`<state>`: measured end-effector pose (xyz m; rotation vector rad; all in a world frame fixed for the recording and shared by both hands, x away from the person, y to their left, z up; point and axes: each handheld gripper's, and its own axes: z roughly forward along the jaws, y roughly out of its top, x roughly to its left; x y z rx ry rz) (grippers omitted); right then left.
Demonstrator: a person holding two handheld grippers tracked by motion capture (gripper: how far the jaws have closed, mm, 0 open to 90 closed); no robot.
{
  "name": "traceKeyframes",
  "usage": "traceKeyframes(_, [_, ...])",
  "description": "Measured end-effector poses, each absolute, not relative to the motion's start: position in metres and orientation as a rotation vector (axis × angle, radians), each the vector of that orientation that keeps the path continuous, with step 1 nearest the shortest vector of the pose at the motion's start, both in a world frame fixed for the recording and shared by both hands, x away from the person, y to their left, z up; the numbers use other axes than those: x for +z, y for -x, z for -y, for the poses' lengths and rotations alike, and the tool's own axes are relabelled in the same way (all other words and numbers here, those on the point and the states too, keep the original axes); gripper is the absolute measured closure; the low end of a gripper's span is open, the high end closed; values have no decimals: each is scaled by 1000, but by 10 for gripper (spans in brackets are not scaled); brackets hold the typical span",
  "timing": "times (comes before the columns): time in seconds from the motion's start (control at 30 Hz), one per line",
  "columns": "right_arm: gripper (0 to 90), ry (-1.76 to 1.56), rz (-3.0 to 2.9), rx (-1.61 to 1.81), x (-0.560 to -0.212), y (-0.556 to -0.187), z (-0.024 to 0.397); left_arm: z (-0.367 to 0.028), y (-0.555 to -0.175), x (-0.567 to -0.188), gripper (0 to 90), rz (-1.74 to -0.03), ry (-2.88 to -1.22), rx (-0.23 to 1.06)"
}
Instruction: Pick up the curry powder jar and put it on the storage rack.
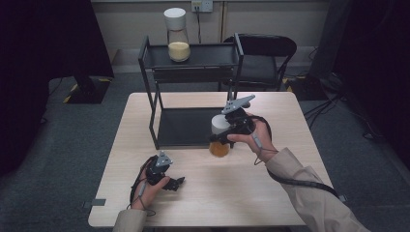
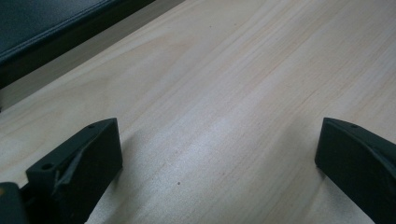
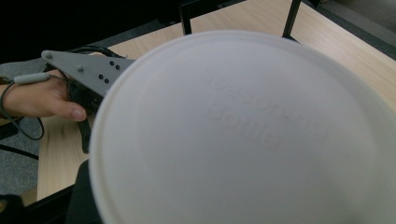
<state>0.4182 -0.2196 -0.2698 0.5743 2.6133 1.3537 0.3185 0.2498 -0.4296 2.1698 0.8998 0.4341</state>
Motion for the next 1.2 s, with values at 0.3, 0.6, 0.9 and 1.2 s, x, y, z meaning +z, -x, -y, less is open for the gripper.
traceKeyframes(0.3, [359, -585, -2605, 1374, -244, -429, 212, -250, -319, -429, 1, -897, -2173, 434])
traceKeyframes(0.6, [359, -573, -2582, 1364, -210, -436, 204, -250, -319, -429, 1, -896, -2176, 431])
traceKeyframes(0.9, [359, -561, -2586, 1347, -179, -443, 192, -250, -319, -429, 1, -894, -2176, 431])
traceKeyframes(1.2, [359, -554, -2579, 1343, -152, -451, 189, -250, -319, -429, 1, -894, -2175, 433])
